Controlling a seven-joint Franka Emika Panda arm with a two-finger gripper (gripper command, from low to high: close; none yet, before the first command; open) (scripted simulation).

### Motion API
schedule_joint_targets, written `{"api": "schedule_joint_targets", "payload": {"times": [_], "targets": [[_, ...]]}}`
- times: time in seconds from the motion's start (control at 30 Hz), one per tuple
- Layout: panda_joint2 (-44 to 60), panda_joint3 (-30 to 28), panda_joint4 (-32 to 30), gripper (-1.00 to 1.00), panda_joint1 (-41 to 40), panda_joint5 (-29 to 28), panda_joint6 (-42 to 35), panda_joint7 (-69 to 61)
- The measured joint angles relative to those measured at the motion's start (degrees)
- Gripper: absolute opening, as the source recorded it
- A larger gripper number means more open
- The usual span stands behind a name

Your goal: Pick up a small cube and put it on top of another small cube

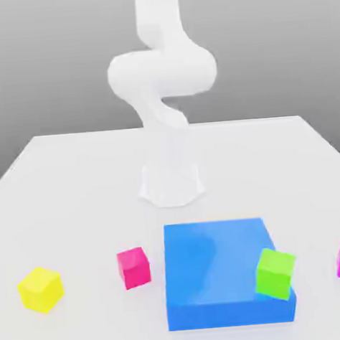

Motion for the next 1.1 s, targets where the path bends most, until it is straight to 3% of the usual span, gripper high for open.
{"api": "schedule_joint_targets", "payload": {"times": [0.37, 0.6, 0.9, 0.93, 1.1], "targets": [[20.3, 3.0, -18.7, 0.0, -10.3, 3.0, 16.3, 24.2], [35.3, 5.7, -31.9, 0.0, -18.0, 1.9, 28.3, 43.9], [53.9, 0.5, -31.3, 0.0, -15.4, -4.2, 43.6, 51.2], [55.1, 0.1, -31.1, -1.0, -14.9, -4.2, 44.6, 51.3], [55.1, 0.1, -31.1, -1.0, -14.9, -4.3, 44.8, 51.4]]}}
